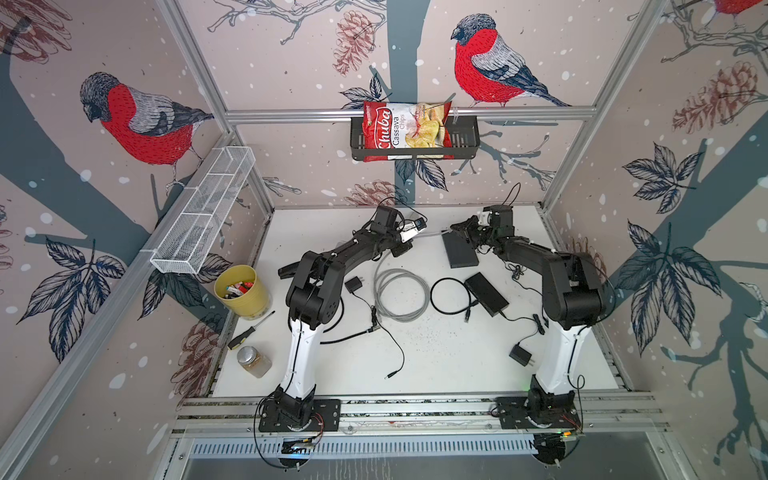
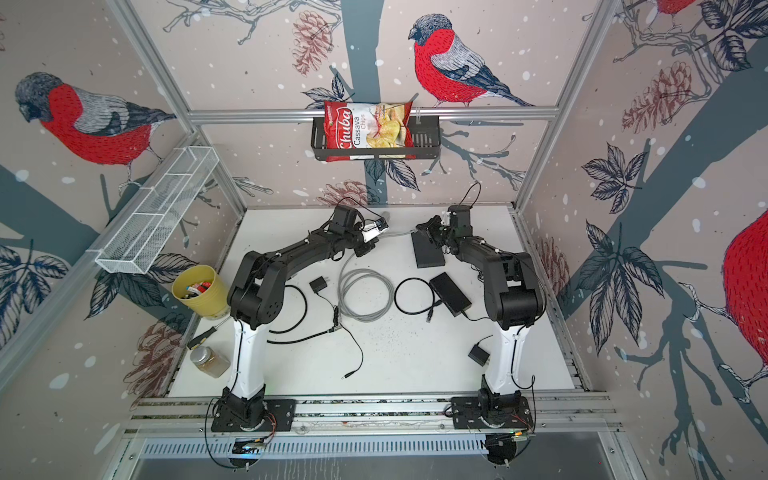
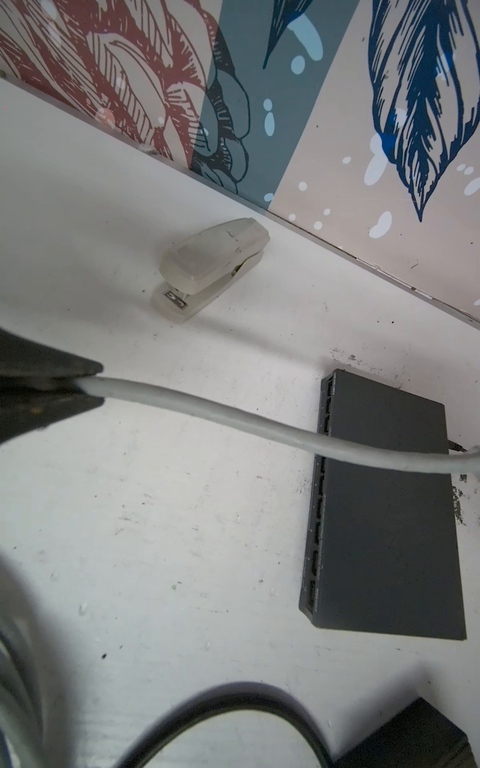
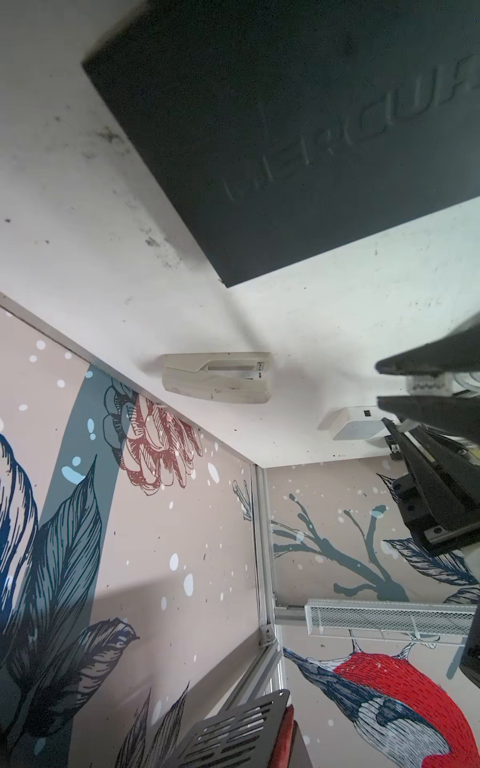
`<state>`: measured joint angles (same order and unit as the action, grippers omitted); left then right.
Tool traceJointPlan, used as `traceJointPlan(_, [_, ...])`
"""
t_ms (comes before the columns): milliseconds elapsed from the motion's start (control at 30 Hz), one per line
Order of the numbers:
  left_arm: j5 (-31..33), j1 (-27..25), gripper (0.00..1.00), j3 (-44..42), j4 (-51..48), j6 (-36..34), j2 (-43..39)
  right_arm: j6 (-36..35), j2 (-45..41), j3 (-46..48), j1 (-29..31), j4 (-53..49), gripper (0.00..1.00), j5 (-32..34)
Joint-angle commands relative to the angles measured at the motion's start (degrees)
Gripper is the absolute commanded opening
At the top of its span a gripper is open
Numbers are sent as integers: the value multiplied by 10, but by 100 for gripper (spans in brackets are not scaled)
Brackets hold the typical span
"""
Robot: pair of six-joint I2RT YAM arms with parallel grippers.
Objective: Insert the plug into the switch port
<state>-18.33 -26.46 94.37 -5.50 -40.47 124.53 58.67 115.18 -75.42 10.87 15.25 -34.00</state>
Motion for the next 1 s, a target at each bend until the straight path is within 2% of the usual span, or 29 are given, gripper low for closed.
traceJointPlan(0, [2,0,6,1,23,4,0,2,3,0,0,17,5,-12])
traceJointPlan(33, [5,-1,9,1,25,8,0,1,2,1,0,18,5,-12])
traceJointPlan(100, [9,0,26,0,30,21,1,-2,3,2,0,18,5,-12])
traceJointPlan(133, [5,-1,29,1,28,24,-1,-4,3,2,0,19,5,-12])
traceJointPlan(300, [-80,-3,53,-1,66,86,-25,-23,6,1,8,29,5,-15])
traceJointPlan(433, [-123,-15,55,3,179,227,-8,-24,7,1,15,40,5,-17])
traceJointPlan(500, [-94,-32,54,25,204,273,17,-23,8,1,18,40,5,-19])
traceJointPlan(600, [-49,-57,52,70,194,280,58,-23,8,4,22,43,5,-24])
traceJointPlan(733, [-46,-62,48,125,165,307,100,-25,2,11,23,43,5,-26])
traceJointPlan(900, [-64,-62,40,136,154,303,110,-25,-2,17,22,44,5,-25])
traceJointPlan(967, [-65,-62,40,133,151,300,109,-23,0,19,22,46,5,-25])
